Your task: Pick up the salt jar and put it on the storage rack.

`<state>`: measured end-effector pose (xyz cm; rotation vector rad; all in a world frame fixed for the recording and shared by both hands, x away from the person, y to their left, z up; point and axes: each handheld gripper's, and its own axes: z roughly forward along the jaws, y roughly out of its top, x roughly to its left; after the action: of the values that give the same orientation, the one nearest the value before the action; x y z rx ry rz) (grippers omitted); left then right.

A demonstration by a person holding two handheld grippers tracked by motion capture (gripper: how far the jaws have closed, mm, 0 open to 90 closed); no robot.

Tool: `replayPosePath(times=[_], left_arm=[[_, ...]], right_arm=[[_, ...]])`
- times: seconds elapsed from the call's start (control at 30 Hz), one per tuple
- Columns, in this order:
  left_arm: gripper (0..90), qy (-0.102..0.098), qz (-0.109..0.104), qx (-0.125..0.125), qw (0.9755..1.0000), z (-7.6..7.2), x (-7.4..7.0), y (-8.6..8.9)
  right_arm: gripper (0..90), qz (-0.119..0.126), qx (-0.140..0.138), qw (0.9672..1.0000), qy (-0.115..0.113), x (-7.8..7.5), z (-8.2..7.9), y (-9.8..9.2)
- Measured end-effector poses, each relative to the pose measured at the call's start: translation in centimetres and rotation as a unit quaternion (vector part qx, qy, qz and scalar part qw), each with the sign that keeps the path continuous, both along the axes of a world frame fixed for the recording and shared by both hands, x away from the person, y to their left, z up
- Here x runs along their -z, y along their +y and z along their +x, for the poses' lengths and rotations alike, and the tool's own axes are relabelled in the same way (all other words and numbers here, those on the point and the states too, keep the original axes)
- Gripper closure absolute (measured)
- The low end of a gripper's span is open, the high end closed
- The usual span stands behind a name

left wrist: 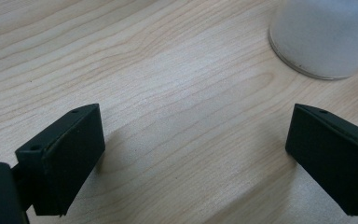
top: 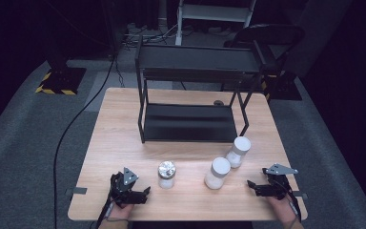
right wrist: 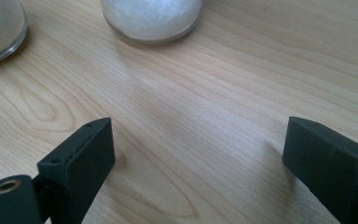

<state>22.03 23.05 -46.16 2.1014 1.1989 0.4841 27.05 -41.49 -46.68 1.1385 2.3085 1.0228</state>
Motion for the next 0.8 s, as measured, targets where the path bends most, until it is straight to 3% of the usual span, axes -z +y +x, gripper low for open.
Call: replayPosePath(times=[0.8], left_arm=[[4.8,-0.002,-0.007,-0.003,1.0,-0.38,-0.54,0.16]], right_arm=[[13.6,0.004,-0.002,1.0,-0.005,0.1,-0.22,-0.43]])
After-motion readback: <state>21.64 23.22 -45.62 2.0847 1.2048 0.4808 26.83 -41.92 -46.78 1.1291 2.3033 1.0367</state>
